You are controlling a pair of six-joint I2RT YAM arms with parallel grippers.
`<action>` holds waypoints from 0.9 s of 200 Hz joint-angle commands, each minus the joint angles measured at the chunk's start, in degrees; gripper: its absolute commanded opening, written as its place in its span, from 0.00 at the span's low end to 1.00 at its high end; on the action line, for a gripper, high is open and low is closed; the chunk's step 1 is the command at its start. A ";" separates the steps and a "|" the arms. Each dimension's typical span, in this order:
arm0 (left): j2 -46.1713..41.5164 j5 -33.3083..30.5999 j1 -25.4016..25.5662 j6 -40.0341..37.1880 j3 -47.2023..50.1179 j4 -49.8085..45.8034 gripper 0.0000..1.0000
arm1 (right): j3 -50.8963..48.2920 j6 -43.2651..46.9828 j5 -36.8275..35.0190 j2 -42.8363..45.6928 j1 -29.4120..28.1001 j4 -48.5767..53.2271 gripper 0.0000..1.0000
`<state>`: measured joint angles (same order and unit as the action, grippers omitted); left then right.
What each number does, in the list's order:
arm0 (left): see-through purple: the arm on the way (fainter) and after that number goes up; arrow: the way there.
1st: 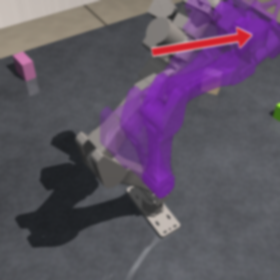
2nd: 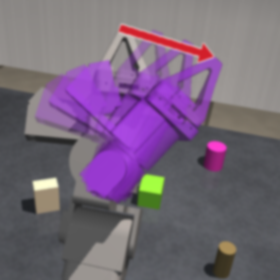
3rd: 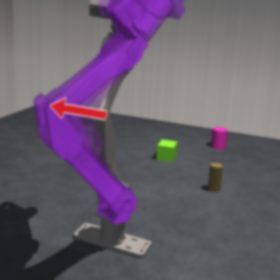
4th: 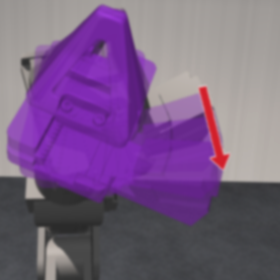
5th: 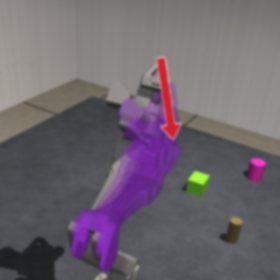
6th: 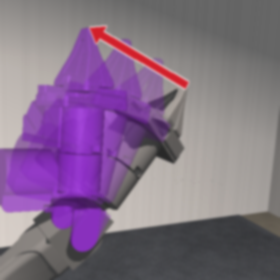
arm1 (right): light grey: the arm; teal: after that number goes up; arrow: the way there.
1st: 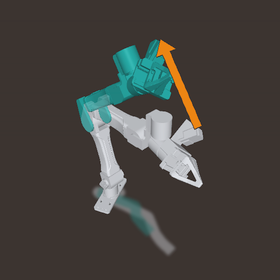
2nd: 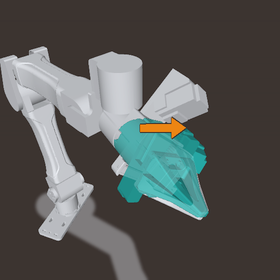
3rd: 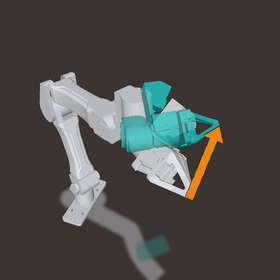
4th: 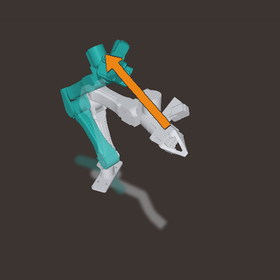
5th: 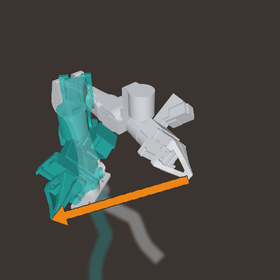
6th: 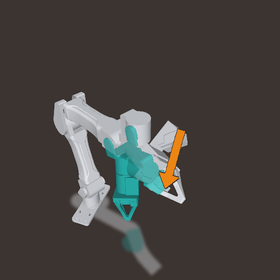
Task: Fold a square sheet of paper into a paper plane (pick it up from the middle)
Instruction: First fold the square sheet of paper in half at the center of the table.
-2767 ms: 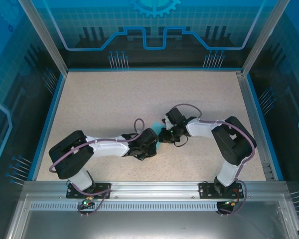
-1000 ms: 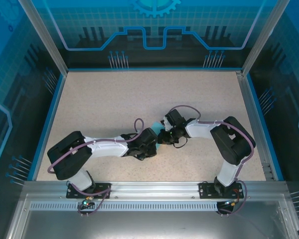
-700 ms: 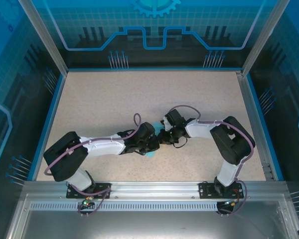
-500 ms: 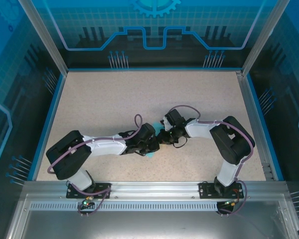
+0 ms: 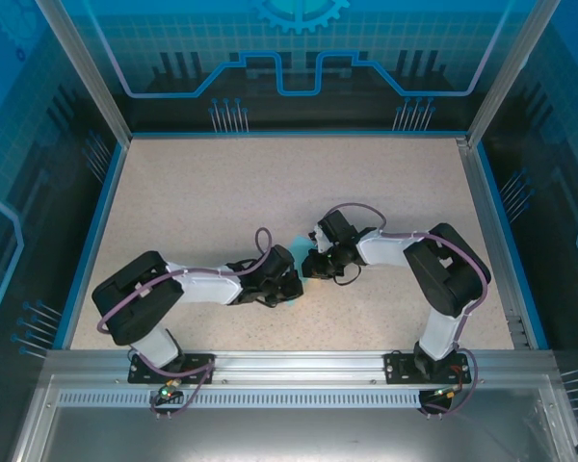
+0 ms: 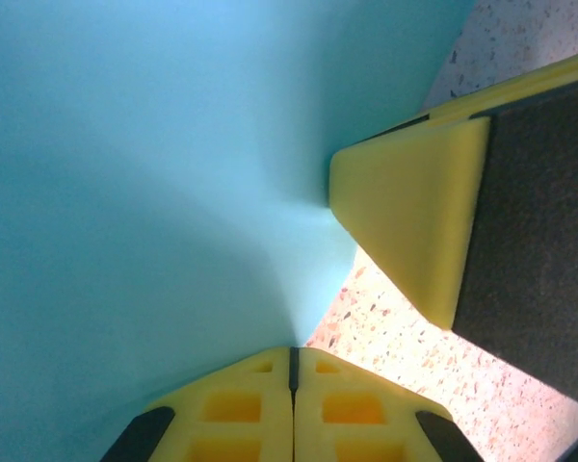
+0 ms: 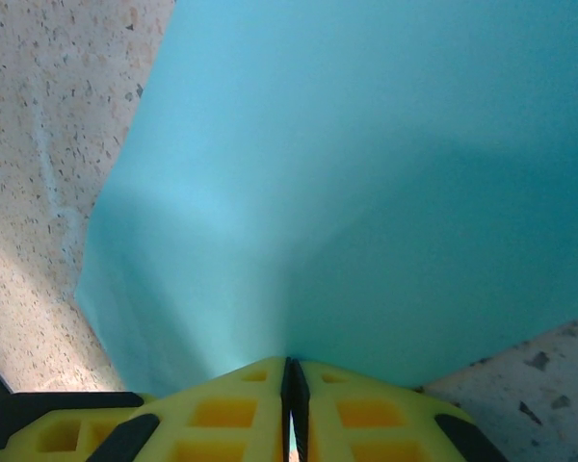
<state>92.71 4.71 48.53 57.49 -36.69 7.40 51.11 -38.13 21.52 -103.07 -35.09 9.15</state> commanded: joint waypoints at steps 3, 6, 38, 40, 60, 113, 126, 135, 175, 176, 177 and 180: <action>-0.27 2.66 0.09 1.27 4.79 -6.69 0.06 | -1.18 0.25 -3.94 -4.22 0.15 4.52 0.13; -0.45 3.10 0.07 1.24 4.98 -6.70 0.06 | -1.16 0.33 -4.01 -4.26 0.12 4.67 0.13; -1.23 6.08 0.45 0.41 5.91 -7.36 0.06 | -1.30 0.42 -4.60 -4.69 0.54 5.14 0.13; -1.24 6.23 0.47 0.24 5.92 -7.48 0.06 | -1.24 0.42 -4.59 -4.73 0.55 5.17 0.13; -1.46 6.98 0.78 -0.74 5.84 -9.51 0.07 | -1.29 0.58 -4.81 -5.03 0.76 5.44 0.13; -3.30 7.31 2.05 -1.95 6.06 -14.05 0.07 | -1.32 0.60 -5.05 -5.82 0.99 5.48 0.13; -3.47 7.20 2.22 -2.13 6.01 -14.98 0.07 | -1.13 0.64 -4.99 -5.83 1.00 5.53 0.13; -3.58 7.11 2.34 -2.20 6.06 -15.57 0.07 | -1.15 0.69 -5.10 -5.89 0.93 5.57 0.13; -5.84 6.23 2.37 -2.33 5.98 -17.27 0.07 | -1.15 0.86 -4.74 -5.63 1.03 5.53 0.13; -5.95 6.17 2.36 -2.31 5.91 -17.30 0.07 | -1.13 0.86 -4.74 -5.64 1.01 5.49 0.13; -6.08 6.13 2.40 -2.35 5.87 -17.36 0.07 | -1.16 0.86 -4.73 -5.60 1.00 5.51 0.13; -6.35 6.02 2.39 -2.47 5.72 -17.45 0.07 | -1.12 0.86 -4.73 -5.64 1.08 5.53 0.13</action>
<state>87.72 7.90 49.74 56.58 -33.47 2.50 51.86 -38.09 23.46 -104.12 -34.44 9.82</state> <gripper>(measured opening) 0.070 0.126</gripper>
